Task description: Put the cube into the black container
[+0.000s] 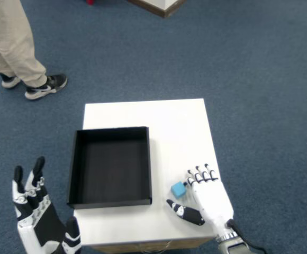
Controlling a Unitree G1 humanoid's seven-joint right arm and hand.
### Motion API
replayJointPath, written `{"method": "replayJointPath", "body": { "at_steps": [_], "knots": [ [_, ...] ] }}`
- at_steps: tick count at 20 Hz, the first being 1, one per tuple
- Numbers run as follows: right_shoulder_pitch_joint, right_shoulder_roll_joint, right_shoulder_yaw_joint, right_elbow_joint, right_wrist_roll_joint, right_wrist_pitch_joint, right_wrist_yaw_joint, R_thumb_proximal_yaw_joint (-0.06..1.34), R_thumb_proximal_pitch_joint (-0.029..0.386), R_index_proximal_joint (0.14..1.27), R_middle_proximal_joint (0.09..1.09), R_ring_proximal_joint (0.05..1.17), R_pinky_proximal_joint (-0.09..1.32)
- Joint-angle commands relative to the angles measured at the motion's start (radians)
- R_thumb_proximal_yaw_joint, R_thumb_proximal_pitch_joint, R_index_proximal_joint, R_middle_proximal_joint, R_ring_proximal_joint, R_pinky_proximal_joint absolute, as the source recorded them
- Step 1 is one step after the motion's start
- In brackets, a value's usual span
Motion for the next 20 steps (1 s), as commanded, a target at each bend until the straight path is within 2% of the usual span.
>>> {"method": "replayJointPath", "body": {
  "at_steps": [1, 20],
  "knots": [
    [-0.017, -0.003, -0.02, -0.03, -0.025, 0.0, -0.002, 0.26, -0.005, 0.68, 0.31, 0.23, 0.06],
    [-0.009, 0.009, -0.051, -0.085, -0.11, -0.014, -0.045, 0.27, 0.007, 0.74, 0.34, 0.25, 0.06]
  ]
}}
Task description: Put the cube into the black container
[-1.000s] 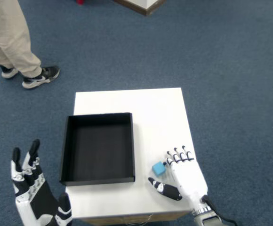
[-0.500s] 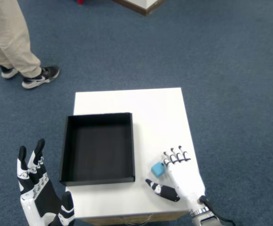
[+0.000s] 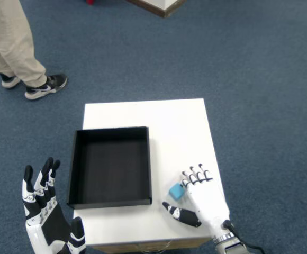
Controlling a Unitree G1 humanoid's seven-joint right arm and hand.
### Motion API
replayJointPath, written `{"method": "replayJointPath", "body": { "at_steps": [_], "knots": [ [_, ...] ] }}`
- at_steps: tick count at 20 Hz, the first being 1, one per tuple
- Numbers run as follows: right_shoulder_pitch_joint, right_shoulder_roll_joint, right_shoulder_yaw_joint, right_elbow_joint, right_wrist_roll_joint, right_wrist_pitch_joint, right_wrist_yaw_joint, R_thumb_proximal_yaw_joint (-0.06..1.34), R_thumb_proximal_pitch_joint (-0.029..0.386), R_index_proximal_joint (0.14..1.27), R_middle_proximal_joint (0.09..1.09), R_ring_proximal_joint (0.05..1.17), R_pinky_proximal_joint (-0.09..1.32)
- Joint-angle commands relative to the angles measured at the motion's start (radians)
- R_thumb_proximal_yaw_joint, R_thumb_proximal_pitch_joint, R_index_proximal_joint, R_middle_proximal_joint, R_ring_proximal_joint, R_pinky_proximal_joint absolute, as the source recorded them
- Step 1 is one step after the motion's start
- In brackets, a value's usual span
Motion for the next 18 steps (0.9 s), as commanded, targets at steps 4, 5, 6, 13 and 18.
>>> {"method": "replayJointPath", "body": {
  "at_steps": [4, 5, 6, 13, 18],
  "knots": [
    [-0.026, -0.003, -0.01, -0.043, -0.01, -0.014, -0.069, 0.28, 0.015, 0.76, 0.35, 0.25, 0.07],
    [-0.026, -0.003, -0.01, -0.043, -0.011, -0.017, -0.074, 0.29, 0.019, 0.77, 0.35, 0.25, 0.07],
    [-0.026, -0.003, -0.01, -0.043, -0.013, -0.024, -0.084, 0.35, 0.038, 0.85, 0.36, 0.25, 0.07],
    [-0.026, -0.001, -0.012, -0.017, -0.011, -0.042, -0.105, 0.75, 0.119, 1.01, 0.41, 0.27, 0.09],
    [-0.028, -0.002, -0.012, -0.006, -0.006, -0.061, -0.122, 1.05, 0.151, 1.13, 0.47, 0.31, 0.13]
  ]
}}
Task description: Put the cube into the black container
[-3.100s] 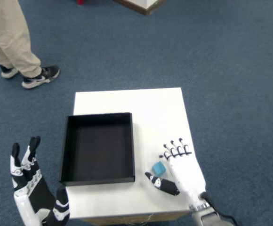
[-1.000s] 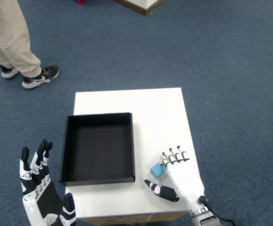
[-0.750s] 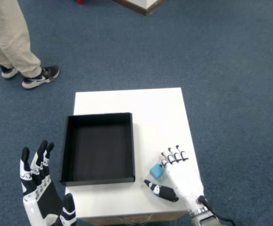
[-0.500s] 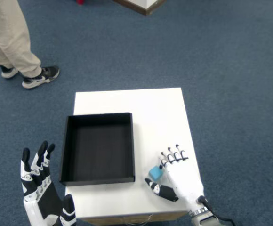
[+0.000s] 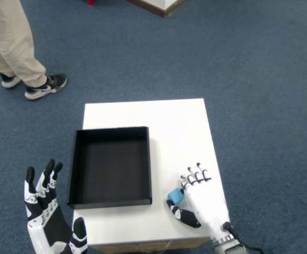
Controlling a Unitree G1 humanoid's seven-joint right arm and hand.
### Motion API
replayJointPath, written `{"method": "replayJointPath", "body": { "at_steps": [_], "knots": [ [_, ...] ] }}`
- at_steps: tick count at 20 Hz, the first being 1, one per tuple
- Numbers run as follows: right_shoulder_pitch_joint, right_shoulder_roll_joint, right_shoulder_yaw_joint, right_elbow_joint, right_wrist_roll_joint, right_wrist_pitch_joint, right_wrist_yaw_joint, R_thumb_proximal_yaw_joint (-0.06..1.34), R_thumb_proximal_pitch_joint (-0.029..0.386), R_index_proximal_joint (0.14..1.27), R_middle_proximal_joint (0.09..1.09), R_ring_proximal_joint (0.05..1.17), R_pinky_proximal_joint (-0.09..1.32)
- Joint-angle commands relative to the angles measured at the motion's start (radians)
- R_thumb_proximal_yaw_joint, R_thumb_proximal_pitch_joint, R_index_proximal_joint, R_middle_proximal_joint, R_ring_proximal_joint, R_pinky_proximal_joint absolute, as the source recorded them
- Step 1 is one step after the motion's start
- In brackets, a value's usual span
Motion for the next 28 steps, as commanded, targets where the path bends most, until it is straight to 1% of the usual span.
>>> {"method": "replayJointPath", "body": {
  "at_steps": [1, 8, 15, 17, 18, 21, 23, 26, 28],
  "knots": [
    [-0.029, -0.004, -0.011, -0.021, 0.012, -0.028, -0.058, 1.07, 0.15, 1.13, 0.47, 0.31, 0.14],
    [-0.029, -0.004, -0.011, -0.008, 0.023, -0.037, -0.051, 1.14, 0.149, 1.13, 0.48, 0.31, 0.16],
    [-0.036, -0.01, -0.007, -0.018, 0.05, -0.05, -0.08, 1.17, 0.151, 1.13, 0.48, 0.31, 0.15],
    [-0.042, -0.014, -0.005, -0.044, 0.067, -0.088, -0.134, 1.18, 0.152, 1.13, 0.48, 0.31, 0.15],
    [-0.045, -0.016, 0.0, -0.068, 0.07, -0.121, -0.183, 1.18, 0.152, 1.13, 0.48, 0.31, 0.15],
    [-0.052, -0.02, 0.016, -0.08, 0.071, -0.163, -0.269, 1.19, 0.155, 1.13, 0.48, 0.31, 0.14],
    [-0.057, -0.021, 0.025, -0.082, 0.074, -0.18, -0.309, 1.19, 0.156, 1.13, 0.47, 0.31, 0.13],
    [-0.069, -0.027, 0.053, -0.119, 0.083, -0.214, -0.389, 1.2, 0.155, 1.14, 0.47, 0.31, 0.13],
    [-0.083, -0.031, 0.081, -0.147, 0.096, -0.222, -0.418, 1.2, 0.155, 1.14, 0.47, 0.3, 0.12]
  ]
}}
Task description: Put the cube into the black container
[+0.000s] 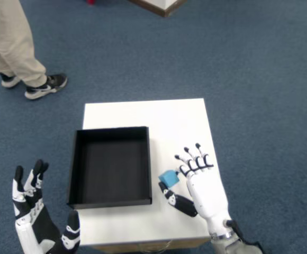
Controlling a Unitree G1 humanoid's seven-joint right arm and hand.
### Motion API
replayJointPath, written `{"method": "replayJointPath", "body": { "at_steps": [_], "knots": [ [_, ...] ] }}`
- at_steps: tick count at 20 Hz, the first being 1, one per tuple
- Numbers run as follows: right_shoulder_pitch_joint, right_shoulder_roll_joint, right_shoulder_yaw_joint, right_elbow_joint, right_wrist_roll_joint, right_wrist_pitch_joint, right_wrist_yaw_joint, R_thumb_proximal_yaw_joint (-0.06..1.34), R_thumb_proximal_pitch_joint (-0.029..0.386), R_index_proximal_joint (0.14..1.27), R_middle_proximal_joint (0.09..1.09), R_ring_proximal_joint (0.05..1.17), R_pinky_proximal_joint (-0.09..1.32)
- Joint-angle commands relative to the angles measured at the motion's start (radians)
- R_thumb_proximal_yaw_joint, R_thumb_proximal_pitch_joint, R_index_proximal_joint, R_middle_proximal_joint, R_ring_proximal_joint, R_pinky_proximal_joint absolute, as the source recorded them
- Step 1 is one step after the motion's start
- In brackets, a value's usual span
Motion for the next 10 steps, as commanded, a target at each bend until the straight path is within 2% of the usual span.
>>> {"method": "replayJointPath", "body": {
  "at_steps": [1, 5, 10],
  "knots": [
    [-0.063, -0.015, 0.033, -0.083, 0.043, -0.038, -0.091, 1.2, 0.154, 1.14, 0.46, 0.3, 0.12],
    [-0.105, -0.026, 0.142, -0.223, 0.109, -0.044, -0.135, 1.21, 0.154, 1.14, 0.45, 0.29, 0.11],
    [-0.134, -0.04, 0.263, -0.329, 0.224, -0.005, -0.122, 1.21, 0.154, 1.14, 0.45, 0.28, 0.09]
  ]
}}
